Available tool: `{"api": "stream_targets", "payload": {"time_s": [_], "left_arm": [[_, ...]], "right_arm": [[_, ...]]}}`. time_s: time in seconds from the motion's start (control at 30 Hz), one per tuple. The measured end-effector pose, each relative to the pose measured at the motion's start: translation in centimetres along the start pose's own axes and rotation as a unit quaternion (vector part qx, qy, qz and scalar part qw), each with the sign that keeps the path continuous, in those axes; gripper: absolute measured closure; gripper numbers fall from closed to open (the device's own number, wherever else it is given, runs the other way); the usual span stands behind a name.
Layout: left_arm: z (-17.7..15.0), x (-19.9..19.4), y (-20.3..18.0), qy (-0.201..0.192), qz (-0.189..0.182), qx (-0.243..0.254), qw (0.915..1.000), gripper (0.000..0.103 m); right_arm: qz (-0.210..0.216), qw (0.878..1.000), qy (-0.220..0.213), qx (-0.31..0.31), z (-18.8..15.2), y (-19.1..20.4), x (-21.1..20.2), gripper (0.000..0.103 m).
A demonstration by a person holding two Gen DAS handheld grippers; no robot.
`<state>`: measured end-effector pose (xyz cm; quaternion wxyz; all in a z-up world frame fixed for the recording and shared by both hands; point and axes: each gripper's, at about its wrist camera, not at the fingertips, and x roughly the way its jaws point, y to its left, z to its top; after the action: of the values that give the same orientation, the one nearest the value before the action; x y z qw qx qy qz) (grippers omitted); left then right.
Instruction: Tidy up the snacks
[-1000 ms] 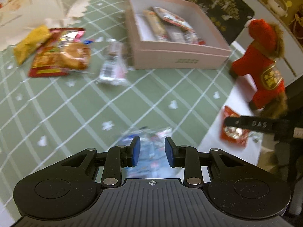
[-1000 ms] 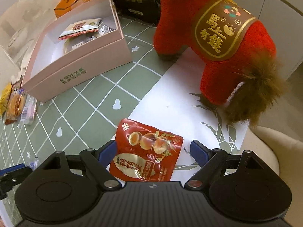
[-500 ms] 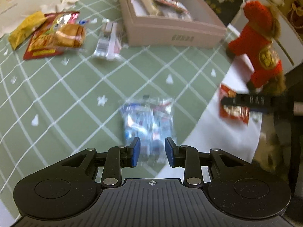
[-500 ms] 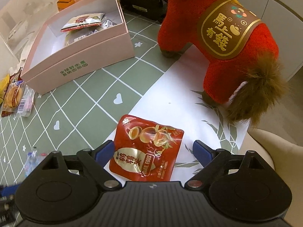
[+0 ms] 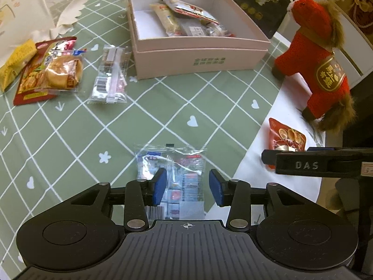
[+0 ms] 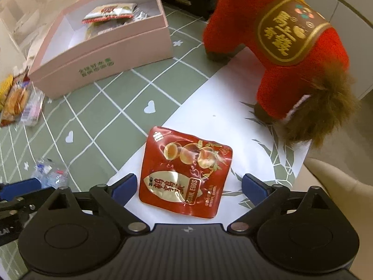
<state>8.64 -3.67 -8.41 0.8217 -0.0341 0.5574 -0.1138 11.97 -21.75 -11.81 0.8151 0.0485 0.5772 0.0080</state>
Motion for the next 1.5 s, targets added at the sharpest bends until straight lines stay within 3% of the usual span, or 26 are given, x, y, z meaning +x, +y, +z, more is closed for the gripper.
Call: {"api": "stream_targets", "payload": {"time_s": [0.1,0.33,0.47,0.57,0.87,1.0,1.1,1.17,1.23,1.3,1.5], "left_arm": [[-0.5,-0.5,0.0,-0.003,0.034,0.012,0.9993,0.062],[-0.5,-0.3,0.2,0.002,0.027,-0.003,0.9996,0.059],[-0.3,0.0,-0.7,0.007,0.034,0.014,0.9993,0.054],[-0.3,0.0,-0.8,0.009,0.036,0.014,0.9992,0.054],[-1.1,-2.6,2.8,-0.033,0.025,-0.064,0.9971,0.057],[-1.7,-1.1,0.6,-0.006,0.013,-0.018,0.9997,0.054],[-2.6,-0.2,-2.3,-0.016,0.033,0.059,0.9976,0.039],[-2.9,0.2,-3.1,-0.018,0.035,0.085,0.9956,0.028],[-3.1,0.1,-2.8,-0.024,0.031,0.082,0.9959,0.028],[-3.4,0.0,-2.1,-0.031,0.047,0.074,0.9956,0.035],[-2.2,0.1,-0.8,-0.024,0.057,0.057,0.9964,0.035]], "right_arm": [[-0.006,1.000,-0.002,-0.017,0.0,0.8,0.2,0.002],[-0.002,0.999,-0.027,-0.033,0.2,1.5,0.2,0.003],[0.017,0.996,-0.051,-0.070,-0.1,1.5,-0.7,0.023],[0.030,0.994,-0.054,-0.085,-0.3,1.6,-0.8,0.024],[0.054,0.993,-0.057,-0.088,-0.3,1.1,-0.9,0.025],[0.049,0.993,-0.057,-0.092,-0.6,0.9,-0.9,0.025],[0.047,0.993,-0.056,-0.094,-0.9,0.7,-1.0,0.024],[0.046,0.993,-0.056,-0.096,-0.9,0.6,-1.0,0.024],[0.045,0.993,-0.058,-0.098,-1.0,0.5,-1.1,0.023],[0.045,0.992,-0.061,-0.098,-1.1,0.4,-1.0,0.023],[0.038,0.991,-0.068,-0.107,-1.4,0.6,-1.0,0.022]]}}
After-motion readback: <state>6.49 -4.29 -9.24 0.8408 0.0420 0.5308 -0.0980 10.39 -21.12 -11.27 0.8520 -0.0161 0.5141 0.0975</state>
